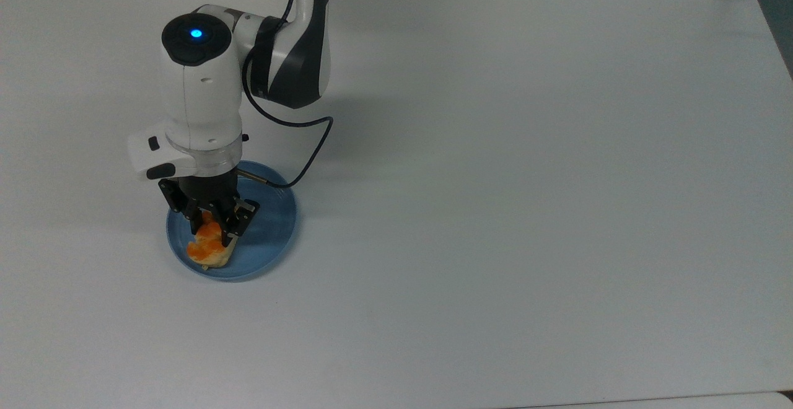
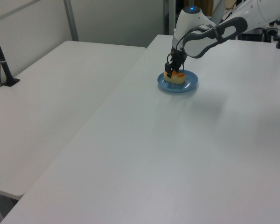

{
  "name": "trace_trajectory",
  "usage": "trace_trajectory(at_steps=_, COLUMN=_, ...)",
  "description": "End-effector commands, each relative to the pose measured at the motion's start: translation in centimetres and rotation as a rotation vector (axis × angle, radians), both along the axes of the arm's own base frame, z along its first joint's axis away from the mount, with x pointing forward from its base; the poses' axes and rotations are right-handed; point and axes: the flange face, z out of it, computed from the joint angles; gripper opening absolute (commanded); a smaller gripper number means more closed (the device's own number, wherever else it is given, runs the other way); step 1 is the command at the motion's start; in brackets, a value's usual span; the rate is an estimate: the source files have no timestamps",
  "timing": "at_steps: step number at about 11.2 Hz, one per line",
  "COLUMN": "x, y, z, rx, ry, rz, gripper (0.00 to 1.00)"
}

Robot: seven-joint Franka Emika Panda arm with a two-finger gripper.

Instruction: Put the bread on the table

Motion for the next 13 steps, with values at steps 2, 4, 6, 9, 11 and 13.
trace_trajectory(at_steps=2, x=-0.3, y=3.3, z=6.0, rx=0.054, ry=-0.076, rz=-0.047, gripper=0.09)
trace_trajectory(at_steps=4, x=-0.9, y=8.0, z=8.7, rx=0.110, ry=-0.044, rz=-0.036, gripper=0.09)
trace_trajectory(at_steps=6, x=-1.3, y=15.8, z=8.5, rx=0.147, ry=0.009, rz=0.017, gripper=0.11)
trace_trajectory(at_steps=9, x=-2.0, y=25.5, z=5.4, rx=0.145, ry=0.042, rz=0.073, gripper=0.15)
trace_trajectory(at_steps=11, x=-2.6, y=27.4, z=3.3, rx=0.112, ry=0.070, rz=0.095, gripper=0.27)
trace_trajectory(at_steps=13, x=-2.6, y=27.3, z=2.3, rx=0.068, ry=0.083, rz=0.108, gripper=1.00)
